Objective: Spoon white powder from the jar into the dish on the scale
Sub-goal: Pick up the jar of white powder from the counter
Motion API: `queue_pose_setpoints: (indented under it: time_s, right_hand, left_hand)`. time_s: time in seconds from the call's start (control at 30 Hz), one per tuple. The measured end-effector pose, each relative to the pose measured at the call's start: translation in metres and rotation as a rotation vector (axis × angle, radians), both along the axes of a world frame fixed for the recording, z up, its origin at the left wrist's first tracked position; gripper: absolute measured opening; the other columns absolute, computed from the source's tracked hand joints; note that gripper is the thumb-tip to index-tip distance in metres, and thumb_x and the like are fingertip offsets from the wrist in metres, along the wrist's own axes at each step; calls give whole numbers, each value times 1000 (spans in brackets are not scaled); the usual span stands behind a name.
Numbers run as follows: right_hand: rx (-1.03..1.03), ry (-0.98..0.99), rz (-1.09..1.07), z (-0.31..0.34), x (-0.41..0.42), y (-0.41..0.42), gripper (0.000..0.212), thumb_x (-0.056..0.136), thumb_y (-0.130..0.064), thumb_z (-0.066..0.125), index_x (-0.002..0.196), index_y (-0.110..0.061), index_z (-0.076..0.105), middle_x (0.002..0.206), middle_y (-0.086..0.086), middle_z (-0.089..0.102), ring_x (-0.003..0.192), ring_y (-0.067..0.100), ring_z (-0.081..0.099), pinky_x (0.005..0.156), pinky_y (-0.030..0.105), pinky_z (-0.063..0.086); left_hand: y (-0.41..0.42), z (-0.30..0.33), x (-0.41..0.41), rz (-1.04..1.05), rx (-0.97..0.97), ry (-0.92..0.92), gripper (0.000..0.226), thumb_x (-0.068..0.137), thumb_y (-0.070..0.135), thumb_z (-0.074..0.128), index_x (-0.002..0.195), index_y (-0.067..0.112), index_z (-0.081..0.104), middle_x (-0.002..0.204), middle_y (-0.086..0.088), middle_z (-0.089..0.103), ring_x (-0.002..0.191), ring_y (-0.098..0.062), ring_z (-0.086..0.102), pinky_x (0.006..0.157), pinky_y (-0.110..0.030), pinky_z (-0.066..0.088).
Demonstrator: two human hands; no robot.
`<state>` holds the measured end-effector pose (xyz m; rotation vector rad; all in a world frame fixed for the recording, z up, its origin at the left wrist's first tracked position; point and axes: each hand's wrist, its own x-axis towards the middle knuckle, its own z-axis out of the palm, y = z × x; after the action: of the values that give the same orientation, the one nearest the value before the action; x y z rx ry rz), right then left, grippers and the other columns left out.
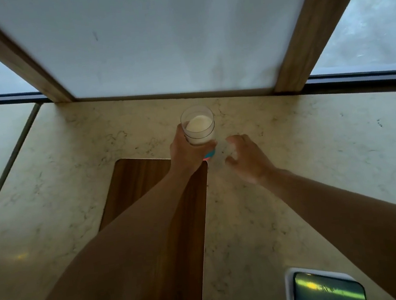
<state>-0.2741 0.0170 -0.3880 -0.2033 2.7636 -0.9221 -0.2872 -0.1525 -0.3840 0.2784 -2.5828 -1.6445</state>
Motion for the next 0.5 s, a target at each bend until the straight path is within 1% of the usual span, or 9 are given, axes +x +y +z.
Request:
queue_pose_setpoints:
  time_s: [0.07, 0.17, 0.33, 0.4, 0.47, 0.5]
  right_hand:
    - [20, -2, -9, 8, 6, 5, 57, 89, -21, 62, 141, -14, 39, 141, 12, 44, 120, 24, 50, 95, 31, 42]
    - [29, -15, -20, 22, 21, 14, 59, 88, -20, 63, 142, -13, 40, 142, 13, 43, 123, 25, 49, 98, 34, 43]
    - [9, -2, -68, 43, 52, 32, 59, 87, -19, 63, 141, -13, 40, 141, 12, 43, 120, 24, 51, 96, 31, 43]
    - [-23, 2, -78, 48, 67, 41, 58, 87, -20, 63, 140, -13, 40, 141, 12, 44, 118, 24, 52, 95, 31, 43]
    - [-48, 4, -89, 51, 85, 51, 57, 87, -21, 63, 139, -14, 42, 138, 11, 45, 114, 24, 54, 95, 34, 46]
    - [-61, 1, -99, 52, 92, 56, 56, 86, -21, 62, 138, -15, 43, 137, 11, 45, 113, 25, 55, 95, 37, 47]
  left_hand:
    - [2, 6, 8, -18, -9, 10, 83, 64, 28, 89, 133, 16, 45, 121, -2, 60, 110, -21, 58, 91, -43, 53]
    - [8, 16, 25, -25, -37, 24, 87, 62, 31, 90, 135, 18, 44, 122, 2, 59, 110, -18, 58, 91, -38, 54]
    - [23, 41, 60, -73, -72, 30, 88, 59, 37, 90, 134, 24, 46, 119, 8, 61, 106, -11, 58, 89, -33, 54]
    - [29, 48, 75, -102, -83, 36, 87, 58, 39, 90, 132, 24, 47, 119, 8, 61, 106, -11, 58, 88, -34, 54]
    - [34, 52, 92, -147, -87, 44, 86, 57, 41, 89, 131, 24, 48, 119, 7, 62, 107, -11, 59, 89, -36, 54]
    - [37, 54, 99, -164, -95, 42, 86, 57, 42, 89, 130, 24, 49, 118, 8, 62, 107, -9, 59, 88, -34, 54]
